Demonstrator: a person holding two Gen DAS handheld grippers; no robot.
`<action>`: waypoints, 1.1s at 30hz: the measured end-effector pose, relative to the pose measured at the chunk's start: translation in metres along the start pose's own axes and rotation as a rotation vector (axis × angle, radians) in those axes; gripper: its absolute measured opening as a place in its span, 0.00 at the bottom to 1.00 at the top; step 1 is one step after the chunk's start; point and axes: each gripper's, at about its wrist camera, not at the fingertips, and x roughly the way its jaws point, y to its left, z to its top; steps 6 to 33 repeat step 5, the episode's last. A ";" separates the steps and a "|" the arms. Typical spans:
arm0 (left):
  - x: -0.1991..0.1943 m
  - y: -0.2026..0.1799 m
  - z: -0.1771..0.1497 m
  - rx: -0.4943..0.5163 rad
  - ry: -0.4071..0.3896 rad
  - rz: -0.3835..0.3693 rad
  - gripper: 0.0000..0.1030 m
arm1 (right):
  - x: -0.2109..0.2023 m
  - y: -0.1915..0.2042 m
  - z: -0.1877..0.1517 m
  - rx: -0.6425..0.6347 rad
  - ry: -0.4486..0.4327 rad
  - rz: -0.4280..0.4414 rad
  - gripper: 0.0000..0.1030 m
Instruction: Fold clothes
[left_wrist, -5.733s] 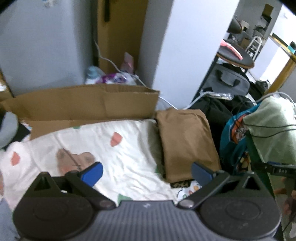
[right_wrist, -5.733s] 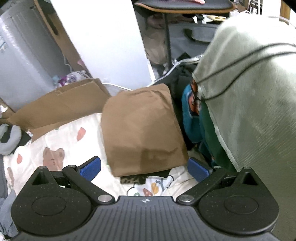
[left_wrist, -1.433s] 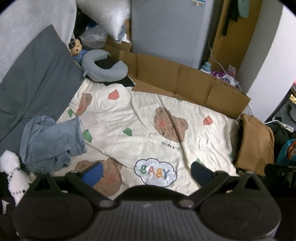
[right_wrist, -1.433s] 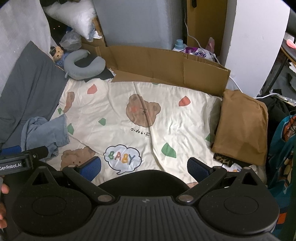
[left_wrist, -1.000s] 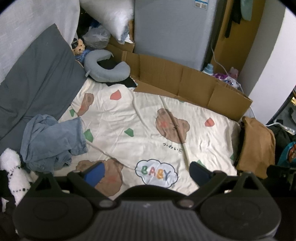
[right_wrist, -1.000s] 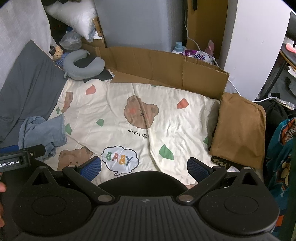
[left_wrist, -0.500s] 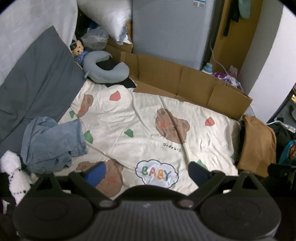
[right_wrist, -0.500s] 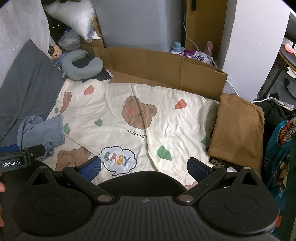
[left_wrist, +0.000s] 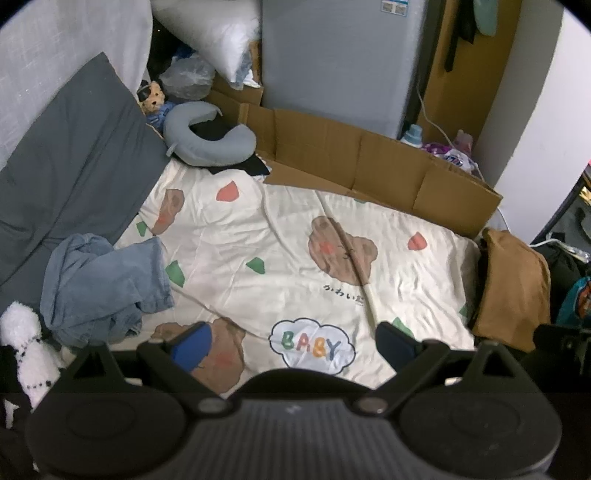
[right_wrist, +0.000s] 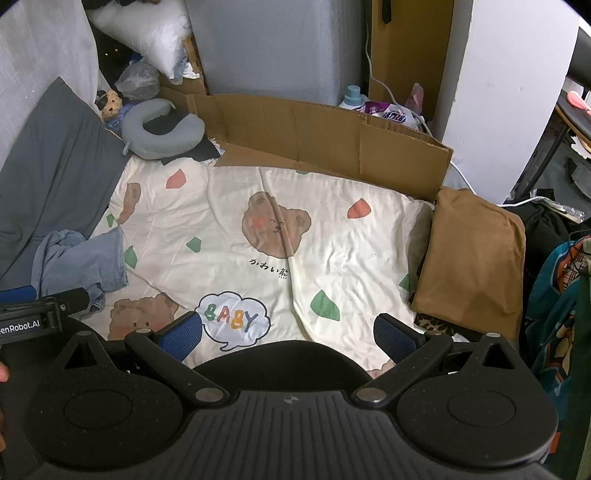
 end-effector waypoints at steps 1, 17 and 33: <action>0.000 0.000 0.000 -0.001 0.001 -0.001 0.94 | 0.000 0.000 0.000 0.000 0.000 0.000 0.99; 0.001 -0.002 0.000 -0.003 0.001 0.004 0.94 | 0.000 -0.002 0.000 -0.002 -0.001 0.001 0.99; 0.001 -0.002 0.000 -0.003 0.001 0.004 0.94 | 0.000 -0.002 0.000 -0.002 -0.001 0.001 0.99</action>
